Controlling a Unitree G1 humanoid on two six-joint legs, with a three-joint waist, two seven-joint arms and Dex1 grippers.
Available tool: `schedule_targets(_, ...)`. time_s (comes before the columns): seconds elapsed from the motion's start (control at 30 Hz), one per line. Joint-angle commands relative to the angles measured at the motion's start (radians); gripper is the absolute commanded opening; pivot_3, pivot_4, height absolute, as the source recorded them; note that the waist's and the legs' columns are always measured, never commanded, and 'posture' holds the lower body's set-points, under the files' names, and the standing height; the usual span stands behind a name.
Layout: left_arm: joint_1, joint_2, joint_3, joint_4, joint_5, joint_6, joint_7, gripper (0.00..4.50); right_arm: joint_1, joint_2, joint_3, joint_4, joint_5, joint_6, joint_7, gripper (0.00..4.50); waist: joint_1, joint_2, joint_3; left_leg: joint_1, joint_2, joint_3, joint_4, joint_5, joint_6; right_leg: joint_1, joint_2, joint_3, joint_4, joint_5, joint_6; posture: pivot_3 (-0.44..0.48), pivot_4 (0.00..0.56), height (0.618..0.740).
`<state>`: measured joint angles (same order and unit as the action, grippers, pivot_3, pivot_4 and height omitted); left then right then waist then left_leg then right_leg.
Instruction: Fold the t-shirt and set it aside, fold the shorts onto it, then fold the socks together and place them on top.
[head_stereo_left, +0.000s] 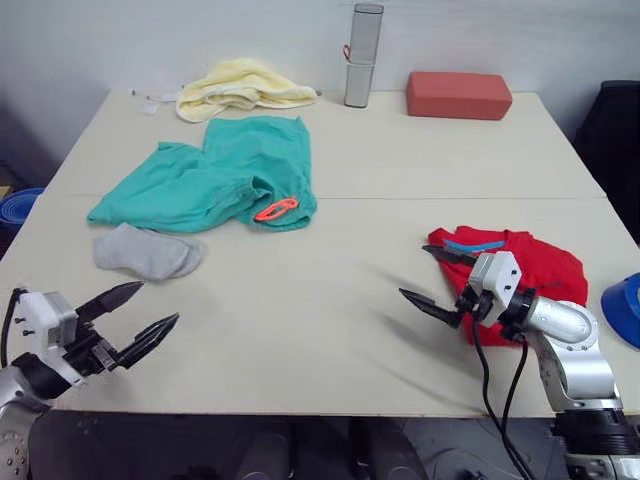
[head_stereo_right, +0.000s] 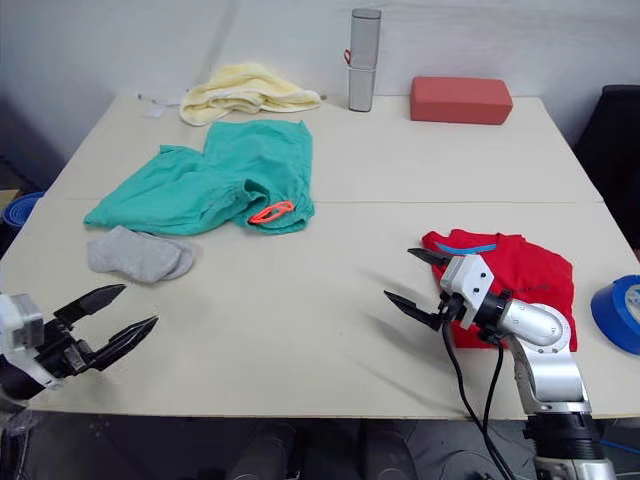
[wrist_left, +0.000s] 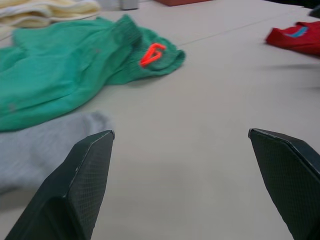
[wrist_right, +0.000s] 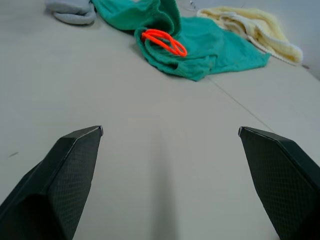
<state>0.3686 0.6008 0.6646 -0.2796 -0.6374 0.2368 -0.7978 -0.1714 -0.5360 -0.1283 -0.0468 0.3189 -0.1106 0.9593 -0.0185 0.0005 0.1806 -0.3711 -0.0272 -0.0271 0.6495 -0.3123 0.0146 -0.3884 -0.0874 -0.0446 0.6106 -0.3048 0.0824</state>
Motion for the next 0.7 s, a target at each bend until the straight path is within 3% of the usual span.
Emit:
schedule_targets(0.03,0.039,-0.038,0.107,0.017,0.011,0.014,0.121,4.50,0.013,0.032,-0.062,-0.021,0.077,-0.104,0.000,4.45,0.008,0.000,0.000,0.000,0.000,0.000,0.000,0.000,0.000,0.000,0.000,0.000,0.000,0.000,0.000,0.000,0.150,0.740)
schedule_targets(0.23,0.076,-0.102,0.238,0.083,0.029,0.046,0.316,4.50,0.167,0.020,-0.170,-0.115,0.240,-0.138,0.057,4.45,0.031,-0.001,0.000,0.000,0.000,0.001,-0.001,0.000,0.000,-0.001,0.000,0.001,0.000,0.000,-0.001,0.000,0.150,0.740)
schedule_targets(0.37,0.080,-0.100,0.253,0.079,0.007,0.061,0.317,4.50,0.242,0.018,-0.220,-0.164,0.262,-0.131,0.024,4.45,0.035,-0.001,0.000,0.001,0.001,0.004,-0.001,-0.001,0.001,-0.001,0.000,0.004,0.000,0.000,-0.001,0.000,0.150,0.740)
schedule_targets(0.5,-0.005,-0.031,0.203,0.102,-0.014,0.125,0.309,4.50,0.304,0.027,-0.219,-0.247,0.271,-0.109,-0.010,4.45,0.043,-0.002,-0.001,0.002,0.002,0.006,-0.001,-0.001,0.001,-0.002,0.000,0.006,0.001,-0.001,-0.002,0.000,0.150,0.740)
schedule_targets(0.57,-0.071,0.024,0.145,0.099,-0.016,0.181,0.296,4.50,0.344,-0.008,-0.185,-0.302,0.262,-0.105,0.038,4.45,0.045,-0.002,-0.001,0.002,0.002,0.006,-0.001,-0.001,0.001,-0.002,0.000,0.006,0.002,-0.001,-0.002,0.000,0.150,0.740)
schedule_targets(0.7,-0.245,0.173,0.003,0.149,0.010,0.287,0.252,4.50,0.320,0.000,-0.185,-0.349,0.278,-0.071,-0.027,4.45,0.042,-0.004,-0.002,0.001,0.002,0.007,-0.001,-0.001,0.001,-0.003,0.000,0.007,0.003,-0.001,-0.001,0.000,0.150,0.740)
